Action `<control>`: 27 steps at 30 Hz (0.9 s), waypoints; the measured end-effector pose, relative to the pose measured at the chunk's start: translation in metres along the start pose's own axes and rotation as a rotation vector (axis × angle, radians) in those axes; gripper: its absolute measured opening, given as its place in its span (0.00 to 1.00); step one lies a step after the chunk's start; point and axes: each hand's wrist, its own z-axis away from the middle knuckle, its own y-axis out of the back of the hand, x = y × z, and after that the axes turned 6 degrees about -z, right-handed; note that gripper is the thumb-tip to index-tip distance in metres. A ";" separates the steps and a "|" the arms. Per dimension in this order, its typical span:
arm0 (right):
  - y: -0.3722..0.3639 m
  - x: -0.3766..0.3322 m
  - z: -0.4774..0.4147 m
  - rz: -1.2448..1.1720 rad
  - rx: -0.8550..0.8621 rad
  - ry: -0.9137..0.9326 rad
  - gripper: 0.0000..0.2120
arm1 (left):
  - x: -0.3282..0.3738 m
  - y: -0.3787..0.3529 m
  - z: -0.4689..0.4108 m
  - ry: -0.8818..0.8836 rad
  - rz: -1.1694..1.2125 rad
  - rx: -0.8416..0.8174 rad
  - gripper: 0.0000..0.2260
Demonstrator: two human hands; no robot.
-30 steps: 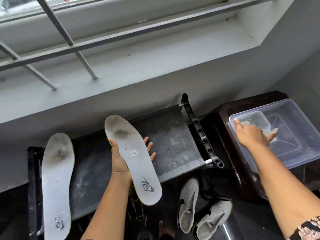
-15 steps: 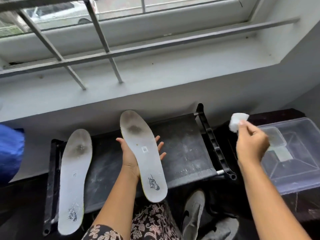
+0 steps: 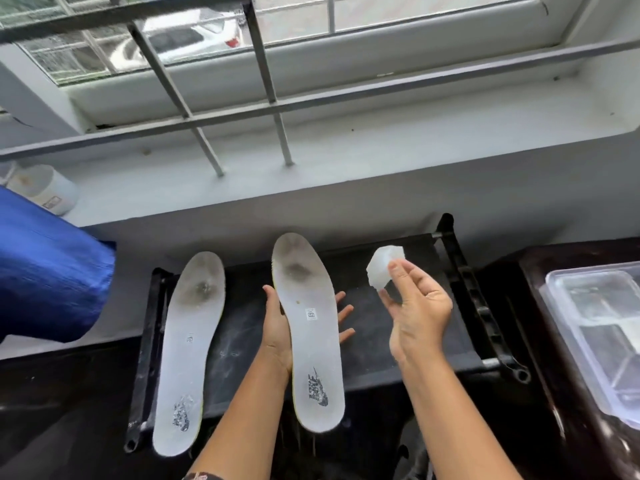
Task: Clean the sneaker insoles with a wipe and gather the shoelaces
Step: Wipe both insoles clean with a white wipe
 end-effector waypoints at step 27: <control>0.011 0.088 0.053 0.365 -0.269 0.457 0.08 | -0.006 0.073 0.026 -0.135 -0.110 -0.323 0.38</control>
